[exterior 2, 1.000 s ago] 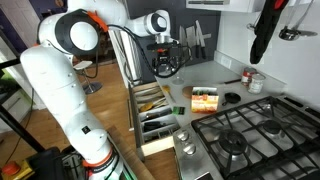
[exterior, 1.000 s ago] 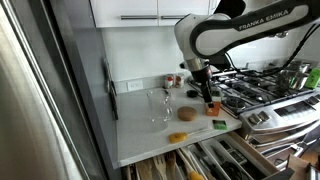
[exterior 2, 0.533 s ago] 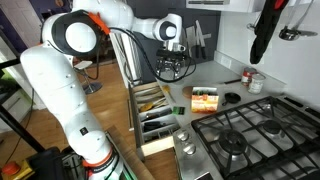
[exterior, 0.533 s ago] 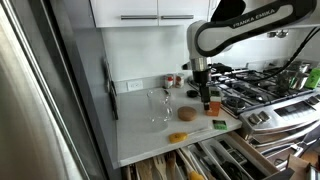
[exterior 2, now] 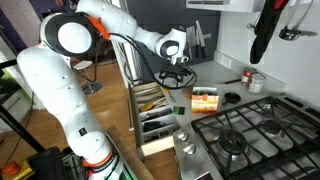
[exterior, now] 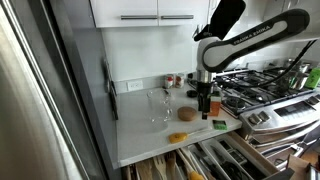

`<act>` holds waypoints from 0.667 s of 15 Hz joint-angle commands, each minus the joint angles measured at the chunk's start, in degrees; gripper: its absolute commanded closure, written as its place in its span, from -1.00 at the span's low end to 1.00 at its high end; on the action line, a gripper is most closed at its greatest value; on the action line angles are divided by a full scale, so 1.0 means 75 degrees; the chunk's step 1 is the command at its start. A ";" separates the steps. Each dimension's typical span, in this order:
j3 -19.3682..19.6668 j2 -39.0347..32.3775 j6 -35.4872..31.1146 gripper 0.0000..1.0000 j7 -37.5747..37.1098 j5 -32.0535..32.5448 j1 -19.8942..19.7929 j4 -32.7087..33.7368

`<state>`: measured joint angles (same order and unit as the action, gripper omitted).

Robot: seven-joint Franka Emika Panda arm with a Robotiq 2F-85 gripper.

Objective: Pick up the orange and white spatula and put it in the clear jar

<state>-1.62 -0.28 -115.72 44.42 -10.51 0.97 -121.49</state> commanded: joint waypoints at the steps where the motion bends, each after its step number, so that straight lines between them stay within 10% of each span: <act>1: 0.0012 0.0000 0.0002 -1.00 -0.0024 0.0004 0.0013 -0.0018; 10: -0.0019 0.0049 -0.1468 -1.00 0.2104 -0.0615 0.0005 -0.1087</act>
<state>-1.75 -1.03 -120.87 54.11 -11.82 1.12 -124.95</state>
